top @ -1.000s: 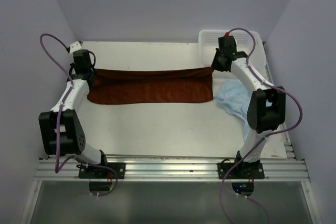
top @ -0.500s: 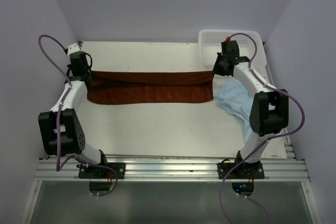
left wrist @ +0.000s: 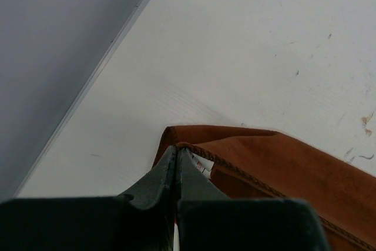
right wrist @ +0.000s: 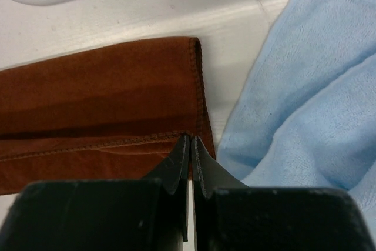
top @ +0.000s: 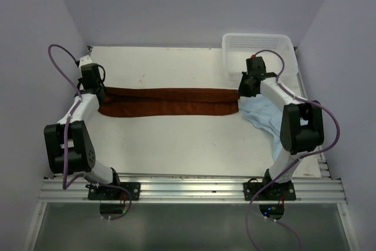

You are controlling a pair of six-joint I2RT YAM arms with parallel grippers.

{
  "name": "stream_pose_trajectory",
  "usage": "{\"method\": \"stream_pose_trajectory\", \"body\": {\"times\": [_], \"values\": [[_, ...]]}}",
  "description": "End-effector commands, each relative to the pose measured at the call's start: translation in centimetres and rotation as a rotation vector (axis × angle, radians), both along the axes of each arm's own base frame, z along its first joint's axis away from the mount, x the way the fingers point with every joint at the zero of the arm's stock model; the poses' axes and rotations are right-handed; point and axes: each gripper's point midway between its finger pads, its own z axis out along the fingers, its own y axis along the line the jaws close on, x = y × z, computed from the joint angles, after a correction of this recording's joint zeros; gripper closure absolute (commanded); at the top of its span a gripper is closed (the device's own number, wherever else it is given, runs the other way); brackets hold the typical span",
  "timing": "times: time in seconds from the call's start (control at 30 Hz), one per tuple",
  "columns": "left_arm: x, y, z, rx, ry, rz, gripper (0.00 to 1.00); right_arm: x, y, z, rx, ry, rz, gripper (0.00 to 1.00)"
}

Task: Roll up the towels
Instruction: Fold the towel

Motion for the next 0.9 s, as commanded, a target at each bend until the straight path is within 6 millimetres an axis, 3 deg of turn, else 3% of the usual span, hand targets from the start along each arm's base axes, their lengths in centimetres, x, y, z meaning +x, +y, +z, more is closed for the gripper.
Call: {"method": "stream_pose_trajectory", "body": {"times": [0.0, 0.37, 0.87], "values": [[0.1, 0.9, 0.0, 0.016, -0.016, 0.029, 1.0, 0.0, -0.1, 1.9, 0.005, -0.067, 0.008, 1.0], [-2.4, 2.0, -2.0, 0.057, 0.064, 0.107, 1.0, -2.0, -0.4, -0.5, 0.003, -0.027, 0.007, 1.0], [-3.7, 2.4, -3.5, 0.076, 0.127, 0.145, 1.0, -3.2, -0.3, -2.2, 0.018, -0.014, 0.019, 0.98]]}}
